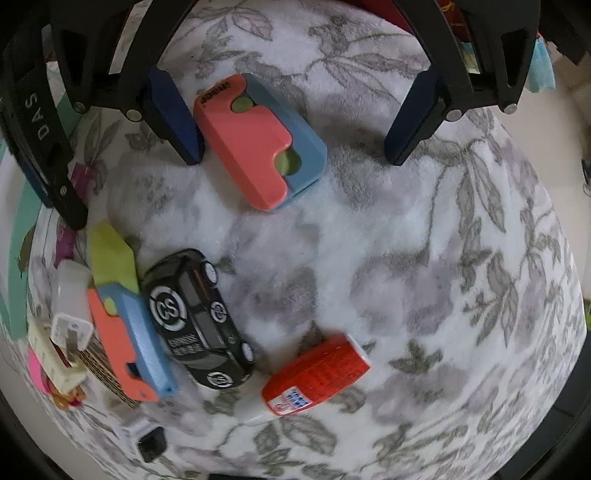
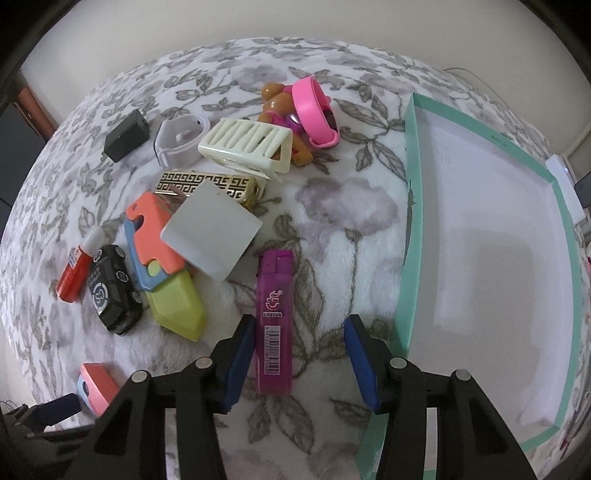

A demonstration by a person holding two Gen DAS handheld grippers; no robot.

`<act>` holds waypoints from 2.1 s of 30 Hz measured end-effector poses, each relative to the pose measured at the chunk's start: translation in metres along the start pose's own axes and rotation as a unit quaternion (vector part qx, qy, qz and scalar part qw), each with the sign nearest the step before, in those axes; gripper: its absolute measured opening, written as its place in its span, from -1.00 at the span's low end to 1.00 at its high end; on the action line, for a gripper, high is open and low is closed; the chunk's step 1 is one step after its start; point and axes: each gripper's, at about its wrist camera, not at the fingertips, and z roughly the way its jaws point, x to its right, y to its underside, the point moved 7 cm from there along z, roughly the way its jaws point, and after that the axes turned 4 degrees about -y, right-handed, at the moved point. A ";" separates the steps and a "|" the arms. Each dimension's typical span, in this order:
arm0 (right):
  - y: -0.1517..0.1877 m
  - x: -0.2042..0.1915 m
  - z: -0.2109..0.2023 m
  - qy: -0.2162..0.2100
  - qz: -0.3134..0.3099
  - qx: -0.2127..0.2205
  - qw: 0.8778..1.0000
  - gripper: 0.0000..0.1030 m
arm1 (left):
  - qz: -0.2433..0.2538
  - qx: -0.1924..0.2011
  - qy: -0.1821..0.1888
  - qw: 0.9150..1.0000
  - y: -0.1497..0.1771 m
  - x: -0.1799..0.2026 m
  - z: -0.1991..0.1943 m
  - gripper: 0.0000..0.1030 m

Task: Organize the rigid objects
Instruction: 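Grasp the magenta lighter with the right tool while the left tool grasps the pink-and-blue toy knife, then lift the lighter with the right tool while the left tool lifts the toy knife toward the tray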

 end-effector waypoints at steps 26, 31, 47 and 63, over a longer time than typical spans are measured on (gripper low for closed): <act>0.014 -0.006 -0.005 0.009 -0.024 0.002 1.000 -0.59 | -0.025 0.040 0.080 0.996 -0.009 0.047 -0.028 -0.09; 0.031 -0.014 -0.008 0.009 -0.020 -0.007 1.000 -0.59 | -0.027 0.044 0.092 0.994 -0.016 0.047 -0.031 -0.09; 0.088 -0.008 -0.028 -0.062 0.055 -0.033 0.996 -0.60 | -0.048 0.068 0.134 0.987 -0.039 0.004 -0.060 -0.10; 0.064 0.013 -0.056 -0.116 0.096 -0.011 0.989 -0.60 | -0.061 0.105 0.166 0.979 -0.052 -0.023 -0.091 -0.14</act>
